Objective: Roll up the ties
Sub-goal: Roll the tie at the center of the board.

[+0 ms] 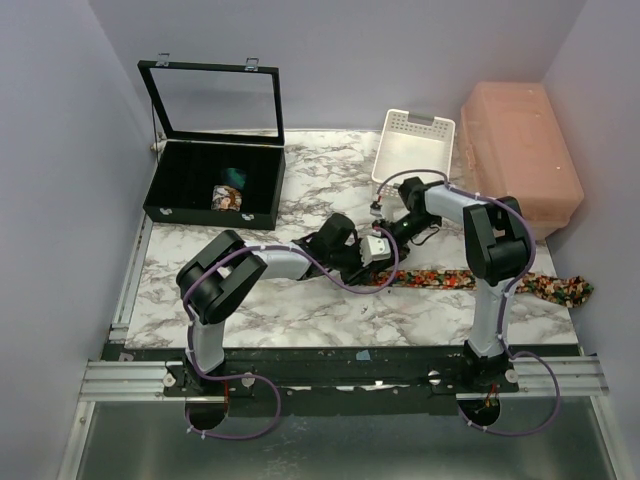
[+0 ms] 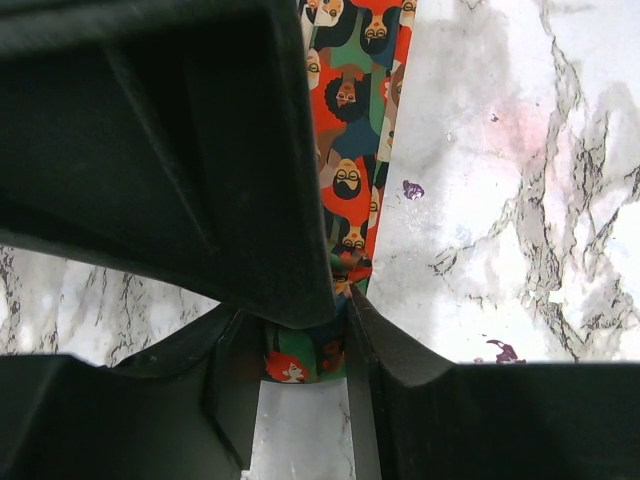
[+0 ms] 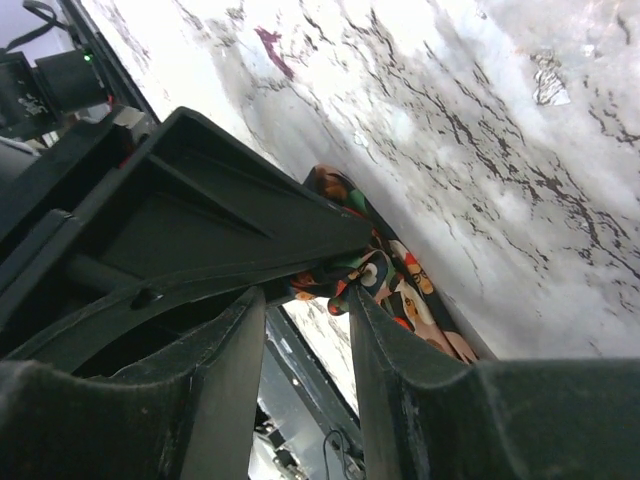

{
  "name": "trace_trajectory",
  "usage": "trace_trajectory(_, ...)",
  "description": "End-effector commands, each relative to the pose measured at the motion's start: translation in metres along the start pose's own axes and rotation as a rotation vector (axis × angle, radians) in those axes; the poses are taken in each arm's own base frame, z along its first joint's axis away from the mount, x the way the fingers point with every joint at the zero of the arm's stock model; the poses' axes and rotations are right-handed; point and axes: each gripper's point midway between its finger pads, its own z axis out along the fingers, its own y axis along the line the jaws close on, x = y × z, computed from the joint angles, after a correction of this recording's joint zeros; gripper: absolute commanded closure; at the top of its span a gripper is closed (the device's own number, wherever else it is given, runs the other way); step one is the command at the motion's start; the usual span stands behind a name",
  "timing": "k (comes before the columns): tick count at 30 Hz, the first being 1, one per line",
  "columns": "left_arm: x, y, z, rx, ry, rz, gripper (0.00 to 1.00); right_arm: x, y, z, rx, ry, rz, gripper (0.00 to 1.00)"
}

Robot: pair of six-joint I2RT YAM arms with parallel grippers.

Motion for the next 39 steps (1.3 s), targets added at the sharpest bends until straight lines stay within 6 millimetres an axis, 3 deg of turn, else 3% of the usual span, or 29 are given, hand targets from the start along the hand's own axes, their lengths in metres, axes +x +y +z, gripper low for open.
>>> trace_trajectory(1,0.043,-0.005,0.001,-0.01,0.145,-0.047,0.66,0.006,-0.013,0.014,0.047,0.011,0.055,0.57)
trace_trajectory(9,0.043,-0.007,0.002,-0.003,0.151,-0.053,0.66,0.01,-0.039,0.027,0.12,0.018,0.091,0.59)
trace_trajectory(13,0.042,-0.007,0.002,-0.003,0.148,-0.055,0.64,0.017,-0.052,0.031,0.151,0.045,0.089,0.86)
trace_trajectory(16,0.036,-0.009,-0.003,0.013,0.105,-0.064,0.52,0.025,-0.067,0.03,0.197,0.065,0.079,0.99)
trace_trajectory(21,0.012,-0.002,-0.024,-0.008,-0.088,-0.067,0.36,0.032,-0.081,0.019,0.19,0.059,0.079,0.99)
trace_trajectory(24,0.011,-0.003,-0.027,-0.011,-0.119,-0.049,0.33,0.034,-0.079,0.02,0.143,0.055,0.06,0.99)
trace_trajectory(34,0.017,-0.007,-0.01,0.04,-0.129,-0.017,0.29,0.027,-0.074,0.031,0.007,0.028,-0.007,0.99)
trace_trajectory(39,0.017,-0.014,0.0,0.057,-0.125,0.0,0.28,0.017,-0.059,0.028,-0.051,-0.011,-0.021,0.99)
